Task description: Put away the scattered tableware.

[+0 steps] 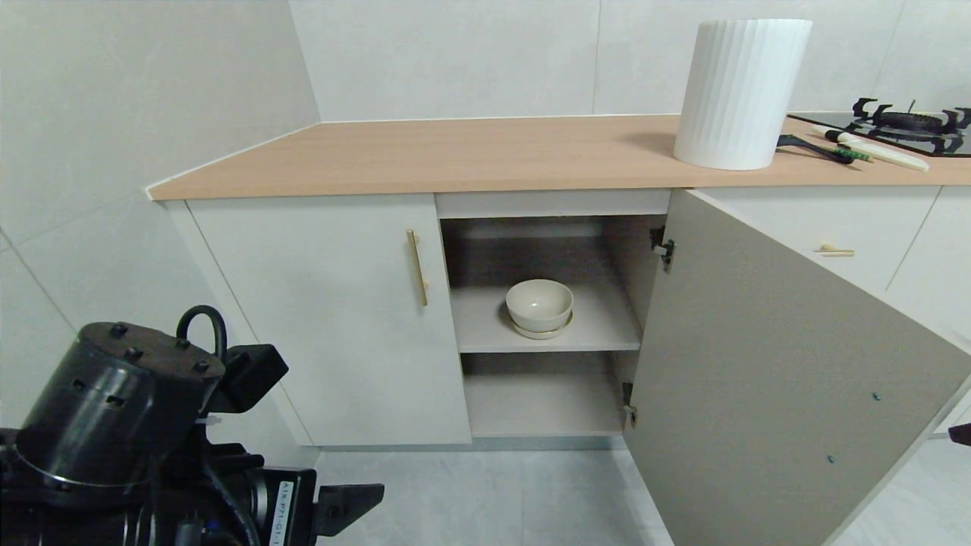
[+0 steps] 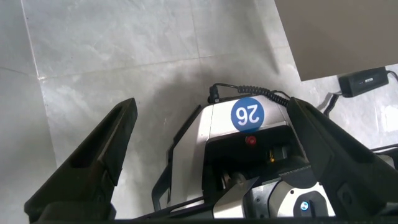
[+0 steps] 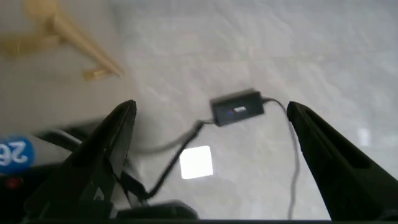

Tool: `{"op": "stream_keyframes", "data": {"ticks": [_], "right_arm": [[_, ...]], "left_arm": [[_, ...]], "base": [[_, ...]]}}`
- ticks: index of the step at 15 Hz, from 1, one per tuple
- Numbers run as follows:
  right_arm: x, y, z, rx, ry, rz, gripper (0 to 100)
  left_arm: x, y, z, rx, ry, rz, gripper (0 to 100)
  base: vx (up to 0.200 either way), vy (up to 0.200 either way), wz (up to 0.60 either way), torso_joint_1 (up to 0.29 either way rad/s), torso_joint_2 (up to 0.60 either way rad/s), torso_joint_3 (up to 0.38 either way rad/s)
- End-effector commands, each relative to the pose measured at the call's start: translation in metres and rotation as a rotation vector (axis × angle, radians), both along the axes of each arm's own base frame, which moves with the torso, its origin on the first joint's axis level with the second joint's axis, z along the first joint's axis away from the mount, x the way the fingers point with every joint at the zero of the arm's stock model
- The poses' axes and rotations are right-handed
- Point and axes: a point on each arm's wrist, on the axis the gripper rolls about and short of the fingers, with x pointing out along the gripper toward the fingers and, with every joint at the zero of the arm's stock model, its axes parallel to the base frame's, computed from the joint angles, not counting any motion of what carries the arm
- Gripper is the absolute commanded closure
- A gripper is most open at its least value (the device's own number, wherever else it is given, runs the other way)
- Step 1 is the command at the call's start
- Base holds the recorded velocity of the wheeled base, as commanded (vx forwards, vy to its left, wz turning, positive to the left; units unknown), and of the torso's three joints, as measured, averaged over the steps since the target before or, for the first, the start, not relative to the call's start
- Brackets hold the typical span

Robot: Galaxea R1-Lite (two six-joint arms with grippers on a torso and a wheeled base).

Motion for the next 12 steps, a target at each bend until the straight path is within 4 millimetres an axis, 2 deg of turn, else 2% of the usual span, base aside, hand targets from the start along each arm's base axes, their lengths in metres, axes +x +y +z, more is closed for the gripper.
{"op": "stream_keyframes", "data": {"ticks": [1,7,12], "right_arm": [[0.020,-0.007,-0.010,0.050,0.027,0.000,0],[0.036,-0.011,-0.018,0.135,-0.023,0.007,0],[0.035,-0.003,-0.022,0.191,-0.058,0.097,0]], "left_arm": [[0.000,0.000,0.000,0.001,0.000,0.001,0],[0.000,0.000,0.000,0.000,-0.002,0.001,0],[0.000,0.000,0.000,0.000,0.000,0.000,0]], "base": [[0.000,0.000,0.00,0.000,0.00,0.000],[0.000,0.000,0.00,0.000,0.00,0.000],[0.000,0.000,0.00,0.000,0.00,0.000]]}}
